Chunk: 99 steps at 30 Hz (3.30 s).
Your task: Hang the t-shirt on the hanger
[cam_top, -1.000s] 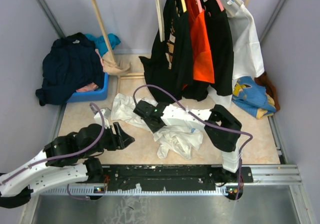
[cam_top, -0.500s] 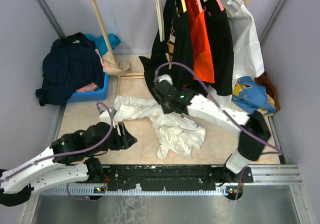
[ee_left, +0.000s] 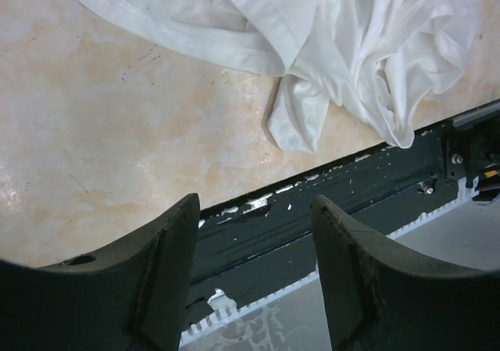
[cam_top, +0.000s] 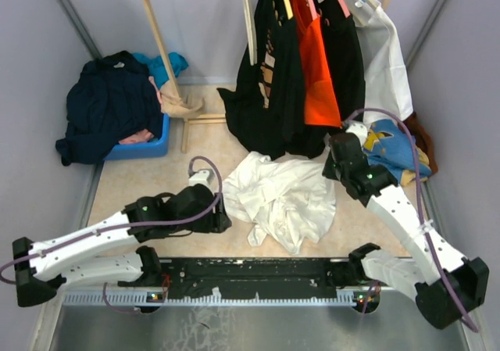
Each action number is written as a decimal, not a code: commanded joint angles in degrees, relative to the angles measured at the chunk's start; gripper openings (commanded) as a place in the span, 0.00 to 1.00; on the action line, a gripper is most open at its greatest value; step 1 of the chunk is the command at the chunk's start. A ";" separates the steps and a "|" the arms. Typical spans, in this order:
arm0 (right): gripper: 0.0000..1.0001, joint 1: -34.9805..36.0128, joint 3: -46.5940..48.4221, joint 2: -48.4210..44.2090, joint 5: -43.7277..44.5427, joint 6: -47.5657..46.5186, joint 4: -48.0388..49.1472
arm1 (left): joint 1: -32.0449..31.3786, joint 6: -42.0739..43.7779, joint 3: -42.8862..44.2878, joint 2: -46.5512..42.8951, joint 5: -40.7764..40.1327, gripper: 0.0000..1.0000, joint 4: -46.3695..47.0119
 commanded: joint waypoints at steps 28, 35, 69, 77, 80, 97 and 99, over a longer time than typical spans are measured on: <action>0.68 4.49 -12.27 -10.33 -25.24 1.84 2.26 | -10.87 9.66 12.64 39.69 -1.23 0.69 19.57; 0.65 13.73 -14.69 -5.04 -20.92 2.93 2.98 | -11.27 8.89 9.13 41.91 -2.65 0.57 20.82; 0.00 14.86 6.60 -6.91 -12.12 -1.18 -3.94 | -11.17 -1.28 20.28 9.83 -26.43 0.00 -17.77; 0.00 14.85 24.78 -4.87 -11.91 -4.36 -8.51 | -11.16 3.36 41.97 9.80 -35.13 0.00 -29.54; 0.00 14.86 30.44 -3.32 -12.06 -5.38 -9.07 | -11.15 6.92 46.74 10.31 -35.06 0.00 -29.26; 0.00 14.92 36.05 8.58 -10.96 -4.27 -6.23 | -13.61 15.69 22.32 17.84 -12.20 0.53 11.26; 0.00 14.86 36.60 10.29 -10.83 -4.31 -6.19 | -15.35 15.73 22.28 20.11 -13.92 0.54 13.57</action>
